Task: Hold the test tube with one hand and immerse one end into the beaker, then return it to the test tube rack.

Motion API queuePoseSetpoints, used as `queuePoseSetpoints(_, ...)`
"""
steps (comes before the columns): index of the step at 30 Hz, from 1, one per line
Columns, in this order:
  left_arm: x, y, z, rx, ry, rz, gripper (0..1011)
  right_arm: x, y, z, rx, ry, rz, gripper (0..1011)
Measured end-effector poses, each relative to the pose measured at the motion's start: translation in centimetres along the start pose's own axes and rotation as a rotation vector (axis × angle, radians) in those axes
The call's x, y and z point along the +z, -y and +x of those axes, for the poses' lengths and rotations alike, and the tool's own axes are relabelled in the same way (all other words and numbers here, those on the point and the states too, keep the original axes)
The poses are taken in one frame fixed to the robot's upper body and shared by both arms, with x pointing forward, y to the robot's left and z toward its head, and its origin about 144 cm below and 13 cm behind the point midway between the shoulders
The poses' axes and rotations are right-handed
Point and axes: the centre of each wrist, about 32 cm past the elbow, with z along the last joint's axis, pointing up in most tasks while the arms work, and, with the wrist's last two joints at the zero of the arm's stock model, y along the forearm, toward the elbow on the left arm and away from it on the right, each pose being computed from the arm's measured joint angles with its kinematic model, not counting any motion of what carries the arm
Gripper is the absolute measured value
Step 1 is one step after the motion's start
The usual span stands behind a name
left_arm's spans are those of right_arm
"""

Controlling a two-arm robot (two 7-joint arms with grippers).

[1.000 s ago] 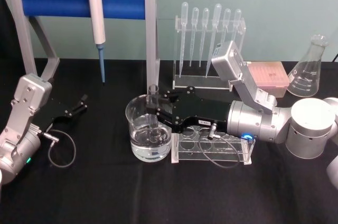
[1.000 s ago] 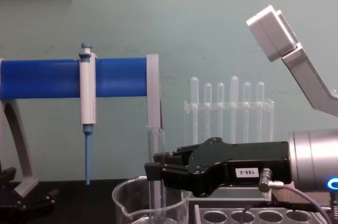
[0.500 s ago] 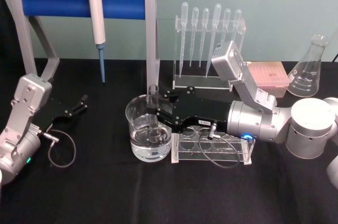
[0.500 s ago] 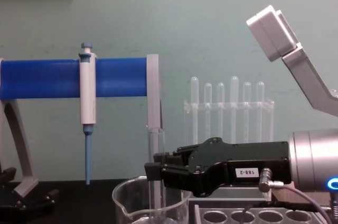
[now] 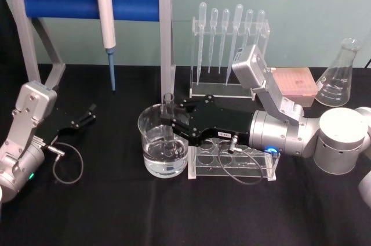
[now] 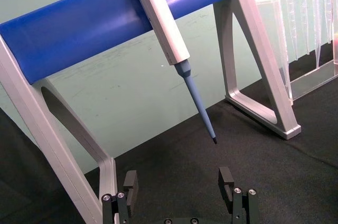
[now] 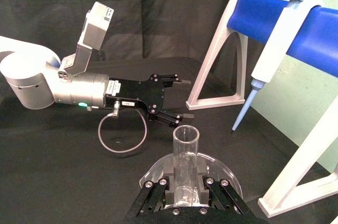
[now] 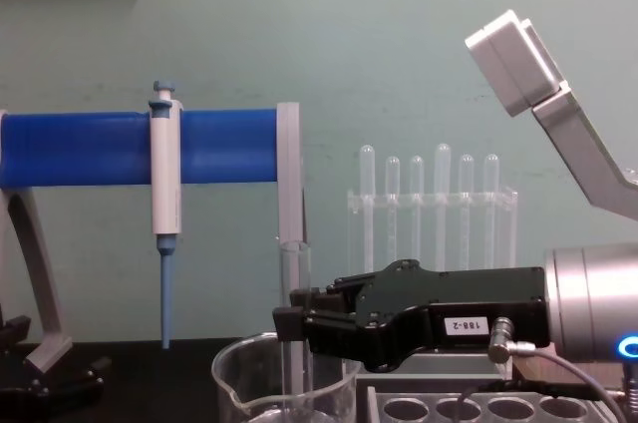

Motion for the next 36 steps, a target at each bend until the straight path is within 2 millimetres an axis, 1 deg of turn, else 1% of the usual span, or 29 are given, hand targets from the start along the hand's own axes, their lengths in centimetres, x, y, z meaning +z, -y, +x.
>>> queuePoseSetpoints(21,0.0,0.0,0.0,0.0,0.0,0.0,1000,0.1,0.1,0.0,-0.003,0.001,0.003,242)
queuePoseSetpoints(25,0.0,0.0,0.0,0.0,0.0,0.0,1000,0.8,0.4,0.1,-0.016,0.012,0.027,242)
queuePoseSetpoints(36,0.0,0.0,0.0,0.0,0.0,0.0,1000,3.9,2.0,0.4,-0.029,0.034,0.112,242)
